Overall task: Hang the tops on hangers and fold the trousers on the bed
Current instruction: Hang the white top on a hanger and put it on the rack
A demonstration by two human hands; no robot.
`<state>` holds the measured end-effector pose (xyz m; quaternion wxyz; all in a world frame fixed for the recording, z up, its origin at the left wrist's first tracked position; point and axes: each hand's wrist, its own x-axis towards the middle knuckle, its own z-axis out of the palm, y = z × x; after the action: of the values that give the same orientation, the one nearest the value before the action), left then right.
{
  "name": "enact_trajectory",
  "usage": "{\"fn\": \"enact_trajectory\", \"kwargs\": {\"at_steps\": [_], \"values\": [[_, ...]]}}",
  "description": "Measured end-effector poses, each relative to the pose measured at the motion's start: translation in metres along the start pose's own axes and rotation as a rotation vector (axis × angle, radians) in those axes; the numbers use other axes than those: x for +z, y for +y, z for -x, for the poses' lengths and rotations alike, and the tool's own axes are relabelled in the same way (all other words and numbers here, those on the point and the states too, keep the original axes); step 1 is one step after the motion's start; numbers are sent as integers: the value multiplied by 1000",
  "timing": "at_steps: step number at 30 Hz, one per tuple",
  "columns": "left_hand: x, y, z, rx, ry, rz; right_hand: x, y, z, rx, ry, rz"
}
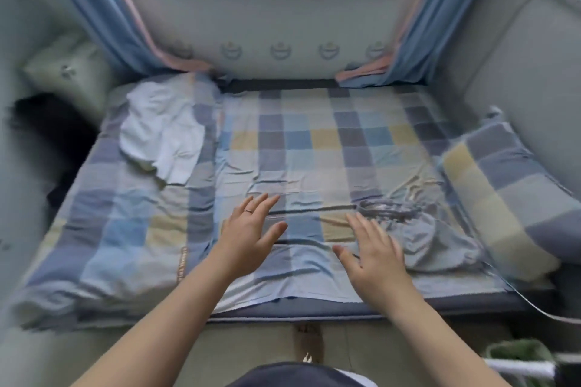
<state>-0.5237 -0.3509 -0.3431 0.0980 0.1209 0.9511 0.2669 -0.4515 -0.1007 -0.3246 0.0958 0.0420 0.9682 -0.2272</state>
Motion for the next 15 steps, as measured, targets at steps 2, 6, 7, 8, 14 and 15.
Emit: {"fn": "enact_trajectory", "kwargs": {"at_steps": [2,6,7,8,14,15], "values": [[0,-19,-10,-97,30,16,9,-17,-37,-79,-75,6],[1,-65,-13,-316,51,119,29,-53,-95,-226,-225,49],[1,-78,-10,-352,63,143,35,-63,-107,-259,-255,61],[0,-92,-8,-391,71,163,41,-73,-120,-289,-288,71],[-13,-180,7,-576,115,253,95,-140,-180,-394,-426,108],[-18,-198,6,-591,117,264,108,-154,-190,-400,-435,105]]}}
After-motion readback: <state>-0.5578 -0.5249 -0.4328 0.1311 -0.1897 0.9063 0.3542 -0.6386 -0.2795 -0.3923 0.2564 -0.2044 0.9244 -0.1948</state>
